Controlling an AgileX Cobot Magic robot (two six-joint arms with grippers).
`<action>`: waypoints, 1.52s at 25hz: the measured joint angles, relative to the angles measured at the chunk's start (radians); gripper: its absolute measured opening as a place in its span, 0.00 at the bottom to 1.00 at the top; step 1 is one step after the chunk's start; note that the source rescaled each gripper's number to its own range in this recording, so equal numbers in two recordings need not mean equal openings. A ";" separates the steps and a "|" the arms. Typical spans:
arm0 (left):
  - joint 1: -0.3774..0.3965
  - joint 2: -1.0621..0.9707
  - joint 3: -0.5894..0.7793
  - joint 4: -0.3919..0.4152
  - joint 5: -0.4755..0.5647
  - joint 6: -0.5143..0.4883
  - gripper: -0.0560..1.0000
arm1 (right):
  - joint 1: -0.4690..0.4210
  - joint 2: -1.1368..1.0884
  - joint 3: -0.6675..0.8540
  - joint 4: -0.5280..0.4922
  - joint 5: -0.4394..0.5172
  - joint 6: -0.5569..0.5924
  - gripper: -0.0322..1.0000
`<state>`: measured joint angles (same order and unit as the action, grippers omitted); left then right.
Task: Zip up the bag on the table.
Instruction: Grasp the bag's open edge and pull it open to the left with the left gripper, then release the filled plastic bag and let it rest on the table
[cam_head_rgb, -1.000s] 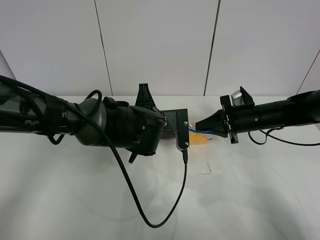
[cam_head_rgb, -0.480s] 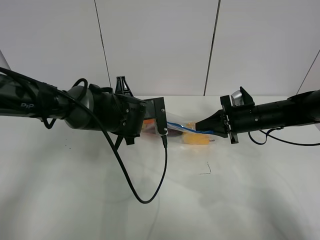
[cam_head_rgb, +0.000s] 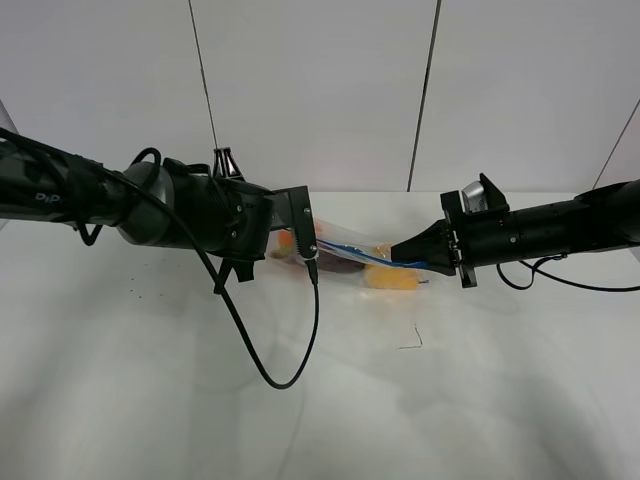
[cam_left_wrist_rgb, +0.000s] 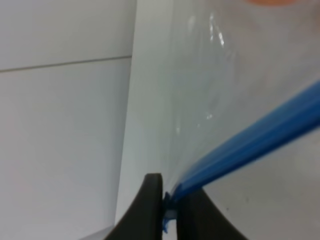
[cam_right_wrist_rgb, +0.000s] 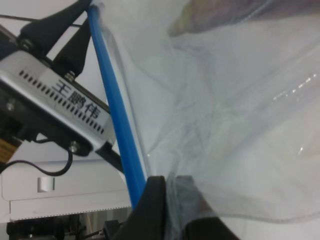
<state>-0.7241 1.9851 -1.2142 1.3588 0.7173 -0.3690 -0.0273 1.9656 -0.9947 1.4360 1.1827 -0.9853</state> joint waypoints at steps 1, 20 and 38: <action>0.007 0.000 0.000 -0.001 0.000 0.000 0.05 | 0.000 0.000 0.000 -0.002 0.001 0.000 0.03; 0.080 0.000 0.000 -0.003 -0.009 0.001 0.05 | 0.000 0.000 0.000 -0.001 0.015 0.000 0.03; 0.096 -0.025 0.000 -0.003 0.030 -0.083 0.76 | 0.000 -0.001 0.000 -0.026 0.021 -0.001 0.03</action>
<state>-0.6280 1.9599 -1.2142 1.3559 0.7474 -0.4518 -0.0273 1.9650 -0.9947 1.4099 1.2034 -0.9862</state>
